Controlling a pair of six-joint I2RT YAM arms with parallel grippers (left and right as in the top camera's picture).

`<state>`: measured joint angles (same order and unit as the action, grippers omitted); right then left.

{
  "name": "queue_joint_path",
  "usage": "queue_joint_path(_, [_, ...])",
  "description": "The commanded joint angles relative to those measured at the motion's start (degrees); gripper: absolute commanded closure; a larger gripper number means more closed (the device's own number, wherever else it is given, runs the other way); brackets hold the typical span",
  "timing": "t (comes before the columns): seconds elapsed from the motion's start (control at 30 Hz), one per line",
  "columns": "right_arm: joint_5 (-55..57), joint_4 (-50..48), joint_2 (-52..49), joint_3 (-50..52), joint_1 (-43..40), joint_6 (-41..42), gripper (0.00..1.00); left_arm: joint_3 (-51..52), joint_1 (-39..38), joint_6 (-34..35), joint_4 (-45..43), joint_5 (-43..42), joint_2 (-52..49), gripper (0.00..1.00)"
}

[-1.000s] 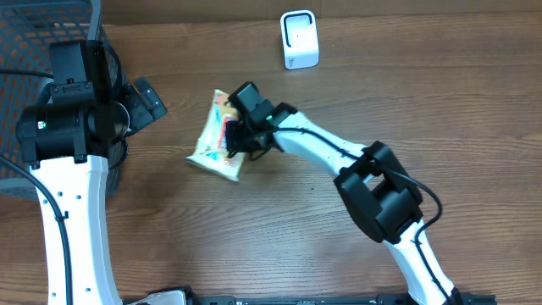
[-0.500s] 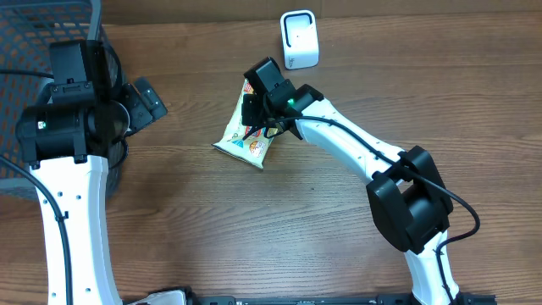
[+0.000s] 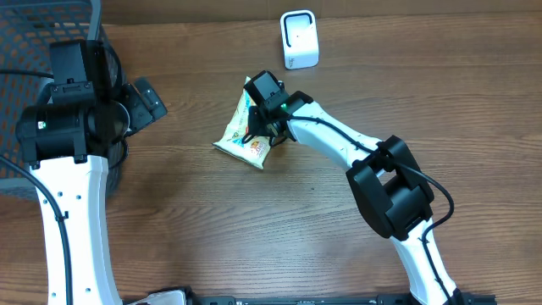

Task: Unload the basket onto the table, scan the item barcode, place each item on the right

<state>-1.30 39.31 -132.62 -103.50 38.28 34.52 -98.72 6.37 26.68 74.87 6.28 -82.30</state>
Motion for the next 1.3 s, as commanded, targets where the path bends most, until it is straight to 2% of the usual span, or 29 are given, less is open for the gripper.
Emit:
queue_joint_path(0.0, [-1.9,4.6,-1.5,0.3,-0.1,0.0,0.96,-0.5,0.0,0.6,0.0,0.7,-0.1,0.0])
queue_joint_path(0.2, [-5.0,16.0,4.4,-1.0,0.3,-0.5,0.96,-0.5,0.0,0.6,0.0,0.7,-0.1,0.0])
queue_joint_path(0.33, [-5.2,19.5,9.0,-1.0,1.1,-0.5,0.96,-0.5,0.0,0.6,0.0,0.7,-0.1,0.0])
queue_joint_path(0.47, [-4.7,18.7,12.2,-1.0,1.2,-0.5,0.96,-0.5,0.0,0.6,0.0,0.7,-0.1,0.0])
queue_joint_path(0.7, [-6.3,18.4,12.0,2.6,2.0,0.2,0.96,-0.5,0.0,0.6,0.0,0.7,-0.1,0.0])
queue_joint_path(1.0, [-6.6,6.1,11.9,15.9,5.4,4.3,0.96,-0.5,0.0,0.6,-0.1,0.7,-0.1,0.0])
queue_joint_path(1.1, [-6.8,6.5,11.9,16.8,5.9,4.3,0.96,-0.5,0.0,0.6,0.0,0.7,-0.1,0.0])
queue_joint_path(1.27, [-7.2,11.6,13.8,12.0,5.9,3.2,0.96,-0.5,0.0,0.6,-0.1,0.7,-0.1,0.0])
